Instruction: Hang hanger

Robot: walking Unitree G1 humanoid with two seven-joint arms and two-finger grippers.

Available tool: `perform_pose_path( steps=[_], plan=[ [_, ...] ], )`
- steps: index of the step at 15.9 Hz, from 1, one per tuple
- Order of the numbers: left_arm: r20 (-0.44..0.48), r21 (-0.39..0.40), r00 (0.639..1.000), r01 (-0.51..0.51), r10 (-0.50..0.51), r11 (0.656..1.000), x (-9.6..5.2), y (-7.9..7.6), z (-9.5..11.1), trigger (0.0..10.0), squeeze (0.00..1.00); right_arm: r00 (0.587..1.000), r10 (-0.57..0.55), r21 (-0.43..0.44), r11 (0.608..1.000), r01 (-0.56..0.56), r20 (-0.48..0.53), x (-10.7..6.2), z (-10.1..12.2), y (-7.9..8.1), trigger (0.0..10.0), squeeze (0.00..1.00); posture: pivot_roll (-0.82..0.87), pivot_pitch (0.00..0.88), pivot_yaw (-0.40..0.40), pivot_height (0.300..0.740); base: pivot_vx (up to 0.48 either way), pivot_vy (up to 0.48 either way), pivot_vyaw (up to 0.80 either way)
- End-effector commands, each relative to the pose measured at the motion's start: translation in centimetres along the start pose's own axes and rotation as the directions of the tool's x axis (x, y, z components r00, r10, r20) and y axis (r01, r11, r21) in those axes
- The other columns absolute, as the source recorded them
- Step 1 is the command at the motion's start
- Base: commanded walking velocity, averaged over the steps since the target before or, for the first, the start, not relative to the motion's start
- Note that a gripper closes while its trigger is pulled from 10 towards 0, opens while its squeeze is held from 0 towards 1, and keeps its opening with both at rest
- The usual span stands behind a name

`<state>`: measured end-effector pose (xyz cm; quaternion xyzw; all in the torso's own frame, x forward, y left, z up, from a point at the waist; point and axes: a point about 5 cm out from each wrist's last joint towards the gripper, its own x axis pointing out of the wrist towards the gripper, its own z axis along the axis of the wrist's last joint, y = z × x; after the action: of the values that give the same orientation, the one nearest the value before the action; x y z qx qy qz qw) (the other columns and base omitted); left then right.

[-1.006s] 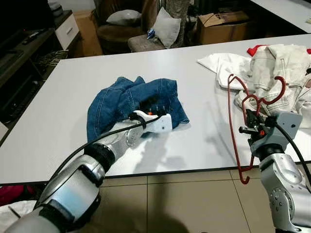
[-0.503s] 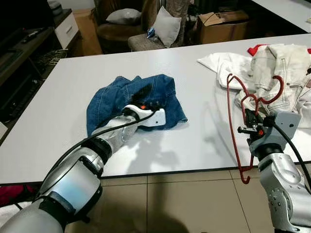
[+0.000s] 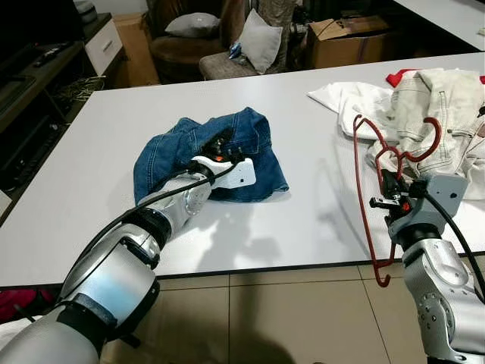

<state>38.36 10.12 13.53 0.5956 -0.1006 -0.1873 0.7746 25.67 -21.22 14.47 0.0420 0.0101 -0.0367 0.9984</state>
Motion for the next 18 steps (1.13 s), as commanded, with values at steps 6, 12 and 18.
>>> perform_pose_path(
  steps=[6, 12, 18],
  plan=[
    [-0.037, -0.181, 0.999, 0.024, -0.031, 0.983, -0.1, 0.4, -0.8, 0.0, 0.0, 1.0, 0.016, -0.01, 1.0, -0.016, 0.003, 0.3, 0.0, 0.3, 10.0, 0.0, -0.16, 0.0, 0.12, 0.74, 0.0, 0.0, 0.0],
    [0.006, -0.782, 0.994, 0.07, -0.105, 0.62, 0.8, 1.7, 0.0, 0.0, 0.0, 1.0, 0.023, -0.011, 1.0, -0.023, 0.005, 0.4, 0.0, 0.5, 10.0, 0.0, -0.15, 0.0, 0.117, 0.74, 0.0, 0.0, 0.0],
    [0.113, -0.986, 0.993, 0.107, 0.038, 0.125, 2.1, 6.1, 1.7, 0.0, 0.0, 1.0, 0.018, -0.008, 1.0, -0.018, 0.012, 0.6, 0.0, 0.6, 10.0, 0.0, -0.15, 0.0, 0.123, 0.74, 0.0, 0.0, 0.0]
  ],
)
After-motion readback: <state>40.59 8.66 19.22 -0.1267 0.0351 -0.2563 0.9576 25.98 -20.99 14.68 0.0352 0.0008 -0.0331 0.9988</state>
